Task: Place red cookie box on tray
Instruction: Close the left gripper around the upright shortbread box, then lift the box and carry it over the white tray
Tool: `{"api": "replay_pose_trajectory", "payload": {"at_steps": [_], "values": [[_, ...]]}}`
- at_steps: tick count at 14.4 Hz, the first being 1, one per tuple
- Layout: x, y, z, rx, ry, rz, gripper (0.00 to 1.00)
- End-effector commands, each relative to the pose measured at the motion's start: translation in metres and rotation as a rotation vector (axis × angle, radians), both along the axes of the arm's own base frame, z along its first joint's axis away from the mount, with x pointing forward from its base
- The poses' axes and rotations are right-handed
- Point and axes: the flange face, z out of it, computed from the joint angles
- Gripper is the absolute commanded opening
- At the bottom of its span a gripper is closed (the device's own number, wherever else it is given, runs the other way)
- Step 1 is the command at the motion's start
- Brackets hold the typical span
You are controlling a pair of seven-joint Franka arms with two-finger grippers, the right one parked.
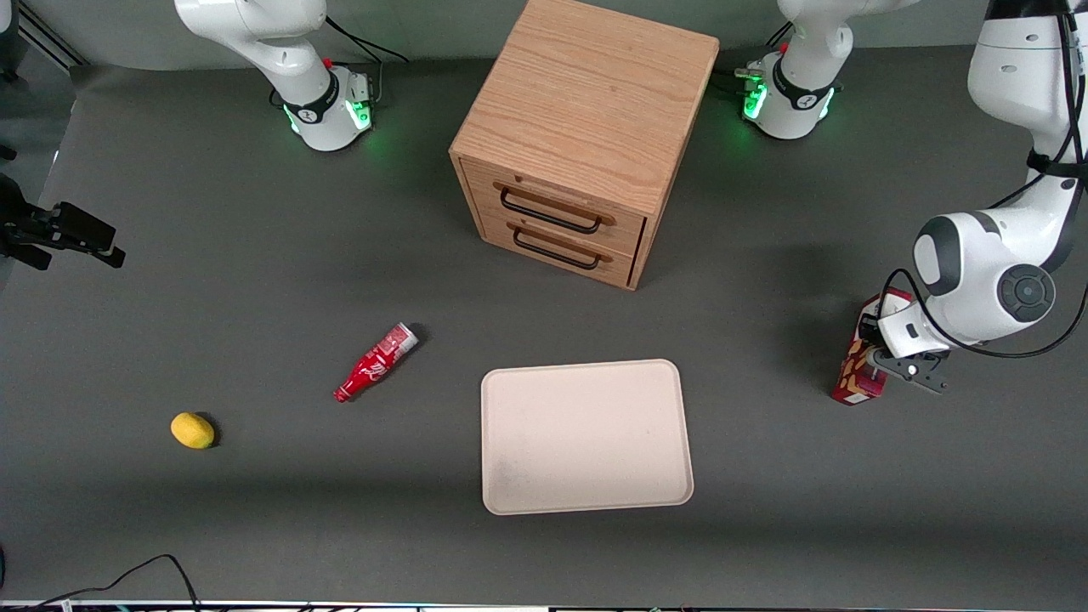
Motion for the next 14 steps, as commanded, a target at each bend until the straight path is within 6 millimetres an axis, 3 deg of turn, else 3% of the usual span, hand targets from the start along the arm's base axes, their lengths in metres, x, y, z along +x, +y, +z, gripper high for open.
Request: {"api": "replay_pose_trajectory", "payload": {"at_steps": [1,4,9,12,14], "values": [[-0.001,0.002,0.014,-0.006,-0.015,-0.002,0.00],[0.016,0.011,0.059,-0.012,0.003,0.018,0.00],[0.036,0.010,0.175,-0.012,0.040,0.116,0.00],[0.042,-0.010,0.246,-0.003,0.069,0.196,0.00],[0.044,-0.036,0.292,0.003,0.089,0.258,0.00]]}}
